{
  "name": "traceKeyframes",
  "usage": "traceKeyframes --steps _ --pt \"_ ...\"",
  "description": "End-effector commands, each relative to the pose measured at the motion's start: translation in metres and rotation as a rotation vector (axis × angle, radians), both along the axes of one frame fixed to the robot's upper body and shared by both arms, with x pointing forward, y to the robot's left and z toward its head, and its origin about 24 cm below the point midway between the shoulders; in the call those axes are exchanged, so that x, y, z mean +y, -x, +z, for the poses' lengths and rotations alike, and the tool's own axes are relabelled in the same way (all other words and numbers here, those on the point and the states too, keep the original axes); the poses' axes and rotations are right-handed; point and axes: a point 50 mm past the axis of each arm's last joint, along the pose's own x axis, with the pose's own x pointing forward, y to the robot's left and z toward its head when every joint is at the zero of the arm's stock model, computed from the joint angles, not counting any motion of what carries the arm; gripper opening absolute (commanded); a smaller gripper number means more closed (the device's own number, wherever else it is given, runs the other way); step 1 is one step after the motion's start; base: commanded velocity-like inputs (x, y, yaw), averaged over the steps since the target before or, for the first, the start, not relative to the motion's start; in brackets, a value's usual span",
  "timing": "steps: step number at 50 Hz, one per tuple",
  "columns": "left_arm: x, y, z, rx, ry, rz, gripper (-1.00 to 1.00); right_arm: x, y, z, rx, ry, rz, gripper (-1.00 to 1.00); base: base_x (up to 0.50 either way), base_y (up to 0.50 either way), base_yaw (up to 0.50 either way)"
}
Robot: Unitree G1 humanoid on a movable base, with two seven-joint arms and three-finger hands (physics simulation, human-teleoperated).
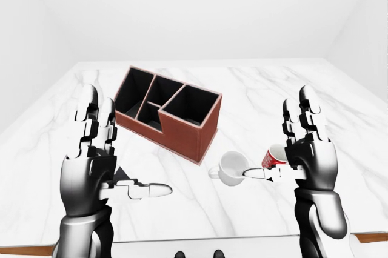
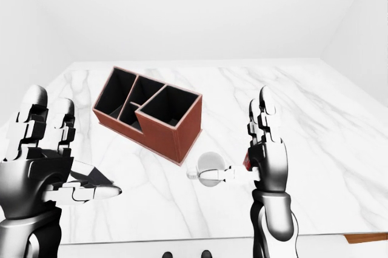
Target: Pick up the red mug and place it to the right of the caddy.
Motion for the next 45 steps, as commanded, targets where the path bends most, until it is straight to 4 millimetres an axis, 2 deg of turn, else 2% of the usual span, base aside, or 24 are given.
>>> traceKeyframes --steps 1,16,40,45 --pt "-0.0007 -0.0001 -0.0001 0.0 0.003 -0.003 1.0 -0.0012 0.0009 0.0011 -0.005 -0.002 -0.002 1.0 0.0 -0.33 0.0" --pt "0.0 0.0019 0.0023 -0.012 0.002 -0.001 1.0 0.0013 0.0034 0.0017 -0.005 0.012 0.014 1.0 0.0 0.0 0.0" --pt "-0.0001 0.003 0.0028 -0.014 0.001 -0.002 1.0 0.0003 0.0022 0.0001 0.002 0.007 0.006 1.0 0.49 -0.14 0.0" --pt "0.0006 0.0033 0.0033 -0.017 0.0 0.0 1.0 -0.0008 0.0014 0.0002 0.0 0.003 -0.004 1.0 0.21 -0.01 0.0"
